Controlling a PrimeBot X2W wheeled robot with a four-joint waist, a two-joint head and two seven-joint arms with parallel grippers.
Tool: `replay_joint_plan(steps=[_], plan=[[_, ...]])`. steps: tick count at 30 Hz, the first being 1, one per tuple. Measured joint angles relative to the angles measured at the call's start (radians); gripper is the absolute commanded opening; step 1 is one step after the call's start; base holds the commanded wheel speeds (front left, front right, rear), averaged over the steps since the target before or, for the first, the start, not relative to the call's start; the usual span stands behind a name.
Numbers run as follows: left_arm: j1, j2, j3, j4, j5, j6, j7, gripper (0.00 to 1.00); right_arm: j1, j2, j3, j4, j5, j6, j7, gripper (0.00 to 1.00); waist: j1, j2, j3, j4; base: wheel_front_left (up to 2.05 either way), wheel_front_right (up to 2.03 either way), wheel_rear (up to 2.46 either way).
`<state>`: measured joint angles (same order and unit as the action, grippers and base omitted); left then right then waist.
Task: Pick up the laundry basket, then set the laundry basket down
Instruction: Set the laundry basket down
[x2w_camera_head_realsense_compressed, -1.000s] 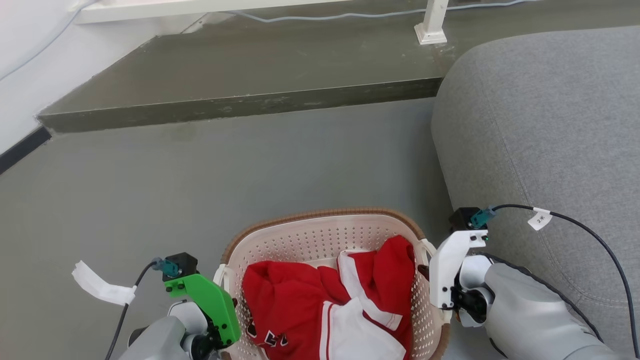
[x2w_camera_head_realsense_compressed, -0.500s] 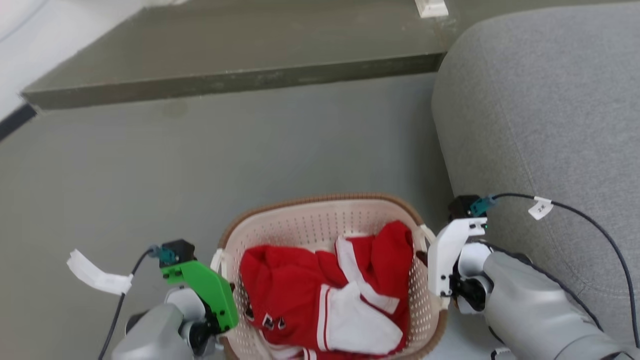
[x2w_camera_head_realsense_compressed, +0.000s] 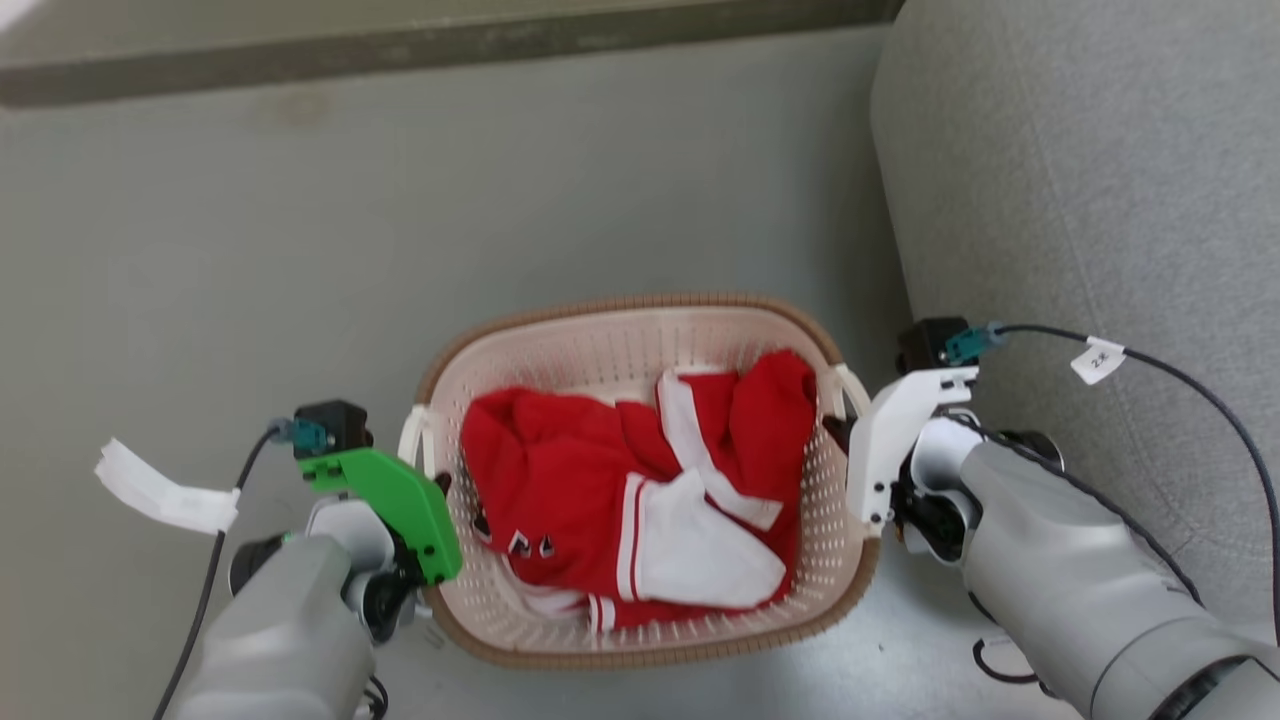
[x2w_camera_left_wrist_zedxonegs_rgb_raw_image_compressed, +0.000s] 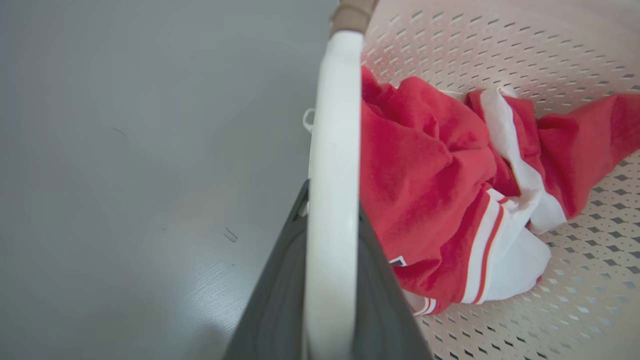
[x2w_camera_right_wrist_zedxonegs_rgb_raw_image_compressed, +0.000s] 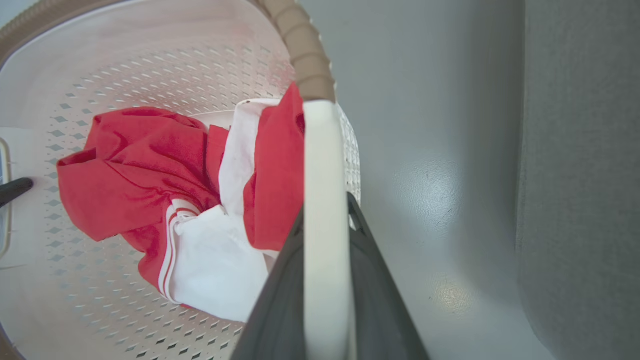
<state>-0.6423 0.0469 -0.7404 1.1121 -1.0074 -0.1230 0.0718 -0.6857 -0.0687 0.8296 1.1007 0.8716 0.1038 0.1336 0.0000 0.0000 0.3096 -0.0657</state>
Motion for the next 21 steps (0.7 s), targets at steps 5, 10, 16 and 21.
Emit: replay_joint_plan(steps=[5,10,16,21], plan=[[-0.040,0.004,0.001,-0.003,0.018,0.000,-0.035,0.00,-0.032,-0.001,-0.004,-0.006,-0.001,-0.001,-0.038,0.00,0.0000,0.0000,0.062,-0.004,0.00,0.00,0.00],[-0.081,0.008,0.000,-0.004,0.028,0.000,-0.065,0.00,-0.066,-0.001,-0.010,-0.010,-0.001,-0.009,-0.072,0.00,0.0000,0.0000,0.125,-0.006,0.00,0.00,0.00],[-0.139,0.010,0.002,-0.006,0.044,0.000,-0.104,0.00,-0.119,-0.002,-0.015,-0.010,-0.012,-0.018,-0.118,0.00,0.0001,0.0000,0.201,-0.007,0.00,0.00,0.00],[-0.177,0.009,0.008,-0.005,0.044,0.001,-0.124,0.00,-0.158,-0.003,-0.016,-0.009,-0.019,-0.019,-0.138,0.00,0.0001,0.0000,0.265,-0.007,0.00,0.00,0.00]])
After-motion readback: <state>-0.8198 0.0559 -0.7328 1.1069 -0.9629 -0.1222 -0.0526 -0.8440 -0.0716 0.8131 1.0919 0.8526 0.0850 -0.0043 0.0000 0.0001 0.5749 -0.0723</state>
